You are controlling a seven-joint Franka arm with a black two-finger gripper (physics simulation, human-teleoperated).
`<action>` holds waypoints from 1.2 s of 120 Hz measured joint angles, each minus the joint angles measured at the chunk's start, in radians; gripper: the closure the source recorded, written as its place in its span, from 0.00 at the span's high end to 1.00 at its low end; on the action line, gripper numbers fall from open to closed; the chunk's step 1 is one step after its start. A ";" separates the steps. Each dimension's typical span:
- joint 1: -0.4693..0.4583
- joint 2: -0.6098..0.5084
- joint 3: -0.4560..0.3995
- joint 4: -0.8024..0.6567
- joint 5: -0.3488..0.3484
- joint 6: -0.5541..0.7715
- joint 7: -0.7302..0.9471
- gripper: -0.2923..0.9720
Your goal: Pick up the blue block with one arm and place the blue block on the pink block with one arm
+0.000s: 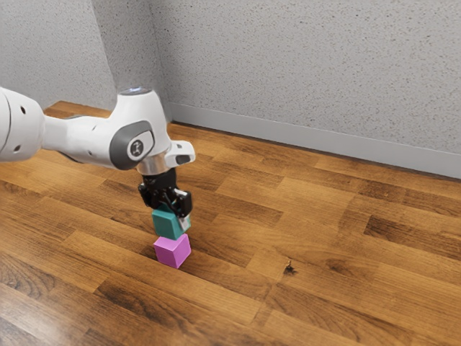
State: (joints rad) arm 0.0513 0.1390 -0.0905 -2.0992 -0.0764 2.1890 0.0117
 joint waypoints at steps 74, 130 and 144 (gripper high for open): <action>0.003 0.056 0.000 0.011 0.012 0.006 -0.094 0.51; 0.004 -0.111 0.000 0.053 0.017 -0.014 -0.087 0.72; -0.044 -0.156 0.034 0.216 0.020 -0.125 -0.018 0.74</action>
State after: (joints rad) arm 0.0073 -0.0175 -0.0566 -1.8834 -0.0565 2.0641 -0.0061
